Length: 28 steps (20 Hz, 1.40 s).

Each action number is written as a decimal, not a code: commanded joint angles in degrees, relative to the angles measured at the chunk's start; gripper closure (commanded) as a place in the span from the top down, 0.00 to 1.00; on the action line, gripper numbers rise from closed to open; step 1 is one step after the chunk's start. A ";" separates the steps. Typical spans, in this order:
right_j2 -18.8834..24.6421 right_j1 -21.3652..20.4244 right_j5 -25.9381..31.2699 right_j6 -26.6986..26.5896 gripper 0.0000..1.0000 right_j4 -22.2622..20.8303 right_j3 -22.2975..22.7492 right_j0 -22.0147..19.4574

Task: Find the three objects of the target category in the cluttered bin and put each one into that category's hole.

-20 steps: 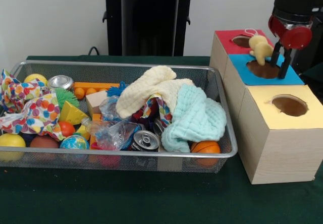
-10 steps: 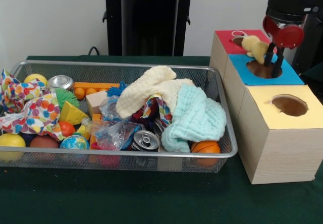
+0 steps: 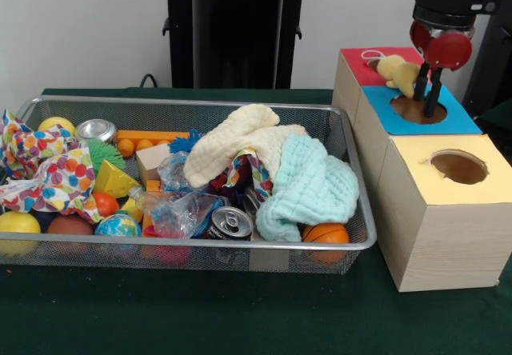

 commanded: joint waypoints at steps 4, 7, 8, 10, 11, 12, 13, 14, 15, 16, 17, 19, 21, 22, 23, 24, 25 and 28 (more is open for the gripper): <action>9.42 -2.31 -3.88 5.94 1.00 0.83 7.78 -3.89; 11.04 -3.39 -5.38 5.45 1.00 0.51 9.34 -5.22; 11.05 -3.49 -5.38 5.63 1.00 0.39 9.40 -5.17; 11.13 -3.67 -5.41 5.92 1.00 0.20 9.53 -5.10; 11.54 -3.85 -5.83 5.98 1.00 0.18 9.79 -5.20; 11.95 -3.99 -6.16 5.94 1.00 0.18 10.03 -5.44; 12.39 -4.17 -6.59 5.74 1.00 0.04 10.45 -5.93; 12.55 -4.15 -6.76 5.77 1.00 -0.12 10.54 -6.05; 12.67 -4.11 -6.86 5.82 1.00 -0.25 10.51 -6.10; 12.17 -4.11 -6.26 6.09 1.00 -0.36 10.30 -5.70; 11.67 -4.11 -5.66 6.36 1.00 -0.47 10.09 -5.30; 9.86 -4.03 -3.53 7.29 1.00 -0.71 9.36 -3.94; 9.16 -4.12 -2.30 7.99 1.00 -0.61 9.22 -3.24; 8.43 -4.04 -0.97 8.67 1.00 -0.64 8.88 -2.61; 7.61 -3.78 -0.02 9.21 1.00 -0.81 8.52 -1.97; 7.69 -3.70 -0.09 9.24 1.00 -0.69 8.60 -1.94; 7.74 -3.58 -0.29 9.24 1.00 -0.64 8.70 -1.82; 7.97 -3.64 -0.85 8.82 1.00 -0.50 9.14 -1.94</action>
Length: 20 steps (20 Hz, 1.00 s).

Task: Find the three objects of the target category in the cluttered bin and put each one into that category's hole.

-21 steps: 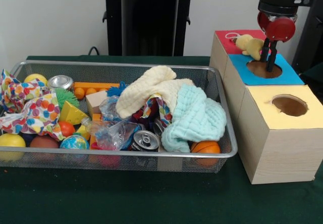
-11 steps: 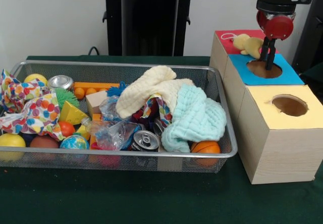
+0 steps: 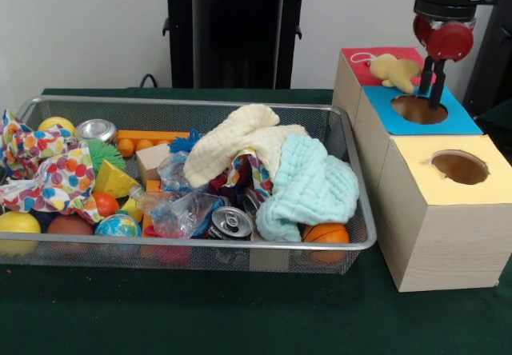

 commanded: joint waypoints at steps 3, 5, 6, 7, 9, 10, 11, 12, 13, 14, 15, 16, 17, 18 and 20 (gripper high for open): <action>1.14 -0.08 5.44 9.22 1.00 -0.62 3.68 1.52; -0.08 -0.64 7.20 9.92 1.00 -0.98 3.47 2.42; -1.13 -0.66 8.30 10.39 1.00 -1.38 3.10 3.13; -2.31 -0.38 9.61 11.01 1.00 -1.86 2.49 4.05; -3.42 0.12 10.37 11.32 1.00 -2.14 2.01 5.04; -3.09 0.40 9.72 10.93 1.00 -1.80 2.14 4.88; -2.76 0.69 9.06 10.54 1.00 -1.46 2.28 4.71; -2.34 0.87 8.37 9.70 1.00 -1.27 2.47 4.11; -1.92 1.05 7.68 8.85 1.00 -1.08 2.67 3.51; -0.77 1.13 6.22 8.15 1.00 -0.46 2.93 2.62; -0.02 1.19 5.50 7.68 1.00 -0.06 2.95 1.82; 1.12 1.21 4.54 7.45 1.00 0.62 2.83 0.95; 1.62 1.23 4.39 7.44 1.00 1.02 2.38 0.40; 1.97 1.31 4.20 7.60 1.00 1.42 1.72 -0.04; 1.29 2.10 5.61 8.39 1.00 1.41 -0.56 -0.22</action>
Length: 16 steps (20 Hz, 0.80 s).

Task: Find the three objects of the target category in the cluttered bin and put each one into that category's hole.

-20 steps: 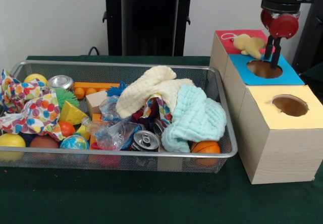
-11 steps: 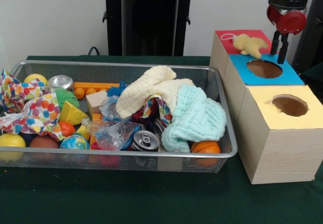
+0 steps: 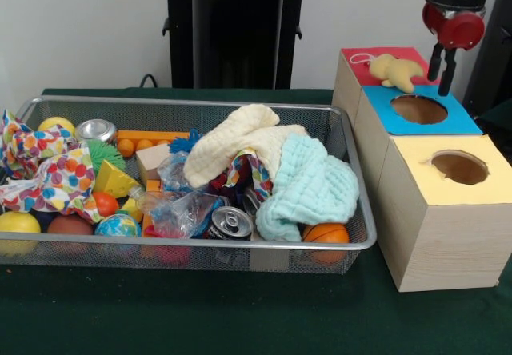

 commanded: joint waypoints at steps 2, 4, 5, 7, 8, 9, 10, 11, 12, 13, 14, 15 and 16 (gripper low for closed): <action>2.19 3.55 4.56 8.90 1.00 0.35 -3.58 -3.96; 0.59 5.10 6.84 9.50 1.00 -0.60 -6.57 -4.06; 0.07 5.58 7.73 9.17 1.00 -1.15 -7.52 -4.56; 0.76 6.52 7.53 8.87 1.00 -0.72 -8.93 -5.72; 0.97 6.73 7.62 9.01 1.00 -0.54 -9.47 -5.96; 1.18 6.95 7.72 9.15 1.00 -0.36 -10.01 -6.20; 1.12 7.12 8.27 9.53 1.00 -0.35 -10.66 -6.18; 1.02 7.35 8.69 10.06 1.00 -0.21 -11.27 -5.98; 0.93 7.57 9.11 10.59 1.00 -0.07 -11.89 -5.78; 1.08 7.86 9.01 10.91 1.00 0.20 -12.27 -5.65; 1.54 7.97 8.57 10.88 1.00 0.59 -12.36 -5.79; 2.00 8.03 8.25 10.81 1.00 0.91 -12.35 -5.93; 2.09 8.28 8.03 10.76 1.00 1.00 -12.55 -5.95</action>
